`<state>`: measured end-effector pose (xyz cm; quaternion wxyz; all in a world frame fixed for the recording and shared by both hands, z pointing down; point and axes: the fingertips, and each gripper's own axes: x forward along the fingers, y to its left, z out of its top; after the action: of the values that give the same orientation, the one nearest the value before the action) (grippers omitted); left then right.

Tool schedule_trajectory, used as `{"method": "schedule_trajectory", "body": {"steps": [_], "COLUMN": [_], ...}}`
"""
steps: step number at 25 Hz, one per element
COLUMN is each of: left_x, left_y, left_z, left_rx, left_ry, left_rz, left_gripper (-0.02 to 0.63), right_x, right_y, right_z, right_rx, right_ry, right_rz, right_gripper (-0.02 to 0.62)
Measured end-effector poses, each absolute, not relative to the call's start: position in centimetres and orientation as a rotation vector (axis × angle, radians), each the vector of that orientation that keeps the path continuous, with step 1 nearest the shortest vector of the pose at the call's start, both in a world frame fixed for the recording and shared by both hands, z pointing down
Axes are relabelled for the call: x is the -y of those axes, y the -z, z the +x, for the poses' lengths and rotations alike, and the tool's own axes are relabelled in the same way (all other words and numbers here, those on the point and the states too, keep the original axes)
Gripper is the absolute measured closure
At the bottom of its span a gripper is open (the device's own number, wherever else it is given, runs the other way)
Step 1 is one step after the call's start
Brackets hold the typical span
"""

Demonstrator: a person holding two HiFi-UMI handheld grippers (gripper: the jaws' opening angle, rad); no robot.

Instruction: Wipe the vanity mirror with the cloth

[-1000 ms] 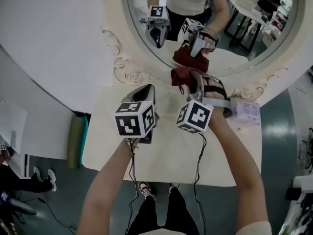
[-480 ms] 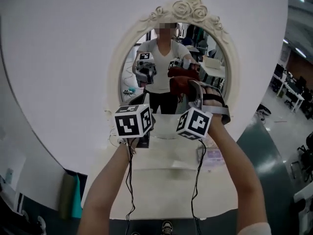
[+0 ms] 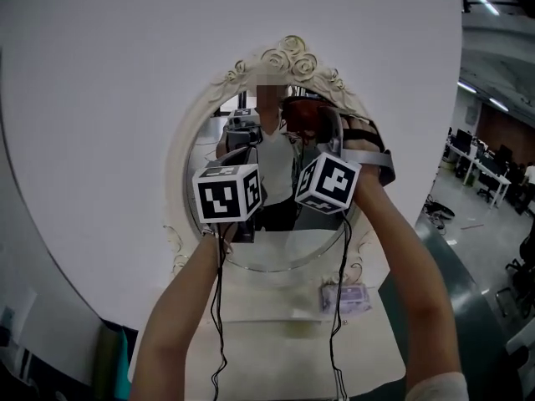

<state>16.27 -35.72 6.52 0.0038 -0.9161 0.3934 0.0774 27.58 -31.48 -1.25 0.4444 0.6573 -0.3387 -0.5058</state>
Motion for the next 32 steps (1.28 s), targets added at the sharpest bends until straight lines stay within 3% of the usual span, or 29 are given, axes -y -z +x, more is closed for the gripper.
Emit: {"method": "schedule_trajectory", "body": {"steps": [13, 25, 32], "left_x": [36.7, 35.2, 33.9], "left_y": [-11.9, -26.8, -36.4], "left_z": [18.7, 19.4, 18.1], "left_rx": [-1.224, -1.23, -1.27], "left_ry": [-0.134, 0.131, 0.299], "left_rz": [-2.938, -3.101, -3.186], "left_gripper": [0.601, 0.601, 0.601], "right_x": [32.9, 32.3, 32.4], "right_y": [-4.3, -17.1, -28.9], "right_z": [28.7, 29.0, 28.7], "right_rx": [0.876, 0.992, 1.092], "right_ry": [1.225, 1.083, 0.923], "right_rz": [1.573, 1.526, 1.463], "right_gripper": [0.537, 0.537, 0.537]}}
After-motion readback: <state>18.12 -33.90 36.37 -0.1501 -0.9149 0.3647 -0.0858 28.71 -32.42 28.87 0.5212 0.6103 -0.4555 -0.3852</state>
